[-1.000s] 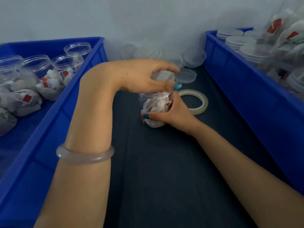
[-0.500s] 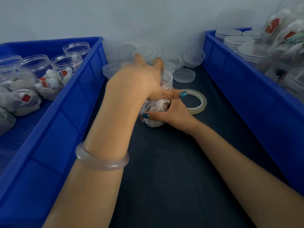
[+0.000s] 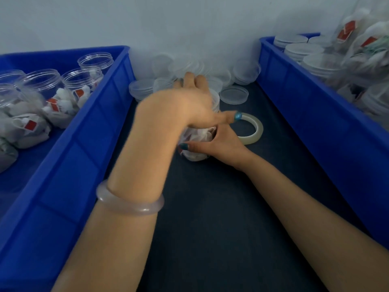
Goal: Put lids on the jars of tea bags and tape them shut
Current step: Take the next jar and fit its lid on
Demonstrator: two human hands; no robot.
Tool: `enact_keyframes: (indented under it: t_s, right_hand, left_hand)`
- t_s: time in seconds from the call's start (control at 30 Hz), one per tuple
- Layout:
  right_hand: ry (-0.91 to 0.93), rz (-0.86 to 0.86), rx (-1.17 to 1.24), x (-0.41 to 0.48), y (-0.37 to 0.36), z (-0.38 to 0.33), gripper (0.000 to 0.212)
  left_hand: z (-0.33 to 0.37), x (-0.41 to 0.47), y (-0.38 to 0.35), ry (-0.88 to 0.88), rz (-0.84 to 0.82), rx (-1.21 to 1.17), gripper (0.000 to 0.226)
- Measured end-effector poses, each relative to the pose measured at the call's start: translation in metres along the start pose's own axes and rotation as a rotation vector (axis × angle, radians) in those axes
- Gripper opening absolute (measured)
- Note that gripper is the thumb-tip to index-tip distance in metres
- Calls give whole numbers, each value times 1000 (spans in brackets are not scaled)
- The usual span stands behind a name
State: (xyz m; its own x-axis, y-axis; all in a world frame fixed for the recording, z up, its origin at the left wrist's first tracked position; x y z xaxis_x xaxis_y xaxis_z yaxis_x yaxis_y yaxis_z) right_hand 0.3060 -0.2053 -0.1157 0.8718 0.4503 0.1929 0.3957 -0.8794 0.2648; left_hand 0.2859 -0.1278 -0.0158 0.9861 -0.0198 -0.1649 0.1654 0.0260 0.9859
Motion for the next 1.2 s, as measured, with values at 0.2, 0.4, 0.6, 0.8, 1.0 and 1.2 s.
enact_keyframes:
  t_s: [0.2,0.4,0.6,0.8,1.0,1.2]
  right_hand:
    - [28,19,59,1,-1,-2,87]
    - [30,26,15,1,0,-3,84]
    - [2,12,15,-1,-1,-1,77]
    - [-25,10,18,-1,0,2,77]
    - [-6,18,10,0,0,-2,75]
    - [31,28,39,1,0,-4,88]
  left_hand:
    - [-13,-18,16,-396,-118,-94,86]
    - [-20,-11,23,-135,68,-38,80]
    - [-11,-6,13,201,190,144,90]
    - [-7,-6,14,216,219,125,91]
    - [-9,-9,17,4,44,33,82]
    - [-2,-13,13,-248,-86,-34,82]
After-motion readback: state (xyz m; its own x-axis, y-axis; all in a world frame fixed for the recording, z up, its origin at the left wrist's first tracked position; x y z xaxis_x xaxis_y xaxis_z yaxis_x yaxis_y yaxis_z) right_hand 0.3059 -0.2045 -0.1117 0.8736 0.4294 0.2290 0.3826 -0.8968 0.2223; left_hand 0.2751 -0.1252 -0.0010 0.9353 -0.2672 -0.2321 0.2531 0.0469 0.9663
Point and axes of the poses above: each hand's wrist, its own x-axis towards the middle knuckle, its own y-axis out of the back of the hand, z = x × y, the point moved 7 cm from there along x, towards the middle knuckle
